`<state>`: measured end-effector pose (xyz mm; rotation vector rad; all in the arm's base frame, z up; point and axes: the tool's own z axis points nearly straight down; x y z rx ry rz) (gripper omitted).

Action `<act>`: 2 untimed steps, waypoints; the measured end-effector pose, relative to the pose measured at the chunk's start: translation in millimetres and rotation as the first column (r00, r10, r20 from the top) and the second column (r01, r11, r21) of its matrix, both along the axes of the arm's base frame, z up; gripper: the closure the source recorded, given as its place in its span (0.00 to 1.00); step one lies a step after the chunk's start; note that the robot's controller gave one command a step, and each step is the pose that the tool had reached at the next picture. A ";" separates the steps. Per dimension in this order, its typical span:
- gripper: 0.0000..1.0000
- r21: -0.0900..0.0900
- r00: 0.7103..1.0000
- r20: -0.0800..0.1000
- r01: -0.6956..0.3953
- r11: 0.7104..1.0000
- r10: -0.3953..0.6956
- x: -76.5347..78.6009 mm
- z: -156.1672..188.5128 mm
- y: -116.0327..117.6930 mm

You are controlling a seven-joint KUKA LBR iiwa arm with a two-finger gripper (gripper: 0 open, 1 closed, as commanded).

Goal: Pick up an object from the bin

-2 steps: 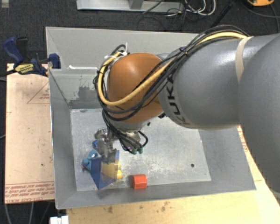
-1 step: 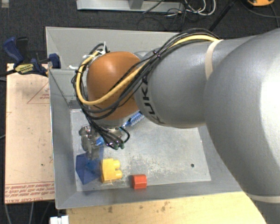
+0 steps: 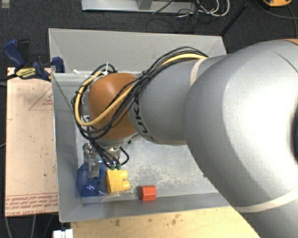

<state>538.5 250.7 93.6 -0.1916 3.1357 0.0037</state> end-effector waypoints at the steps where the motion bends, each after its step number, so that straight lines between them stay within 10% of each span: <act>1: 1.00 -0.002 1.000 0.000 0.016 1.000 -0.016 -15.5 27.6 -36.5; 2: 1.00 0.001 1.000 0.011 0.019 1.000 -0.019 -11.3 174.9 -64.7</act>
Offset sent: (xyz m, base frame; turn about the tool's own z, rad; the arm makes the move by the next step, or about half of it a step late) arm -0.0157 -0.0353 0.0265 0.0126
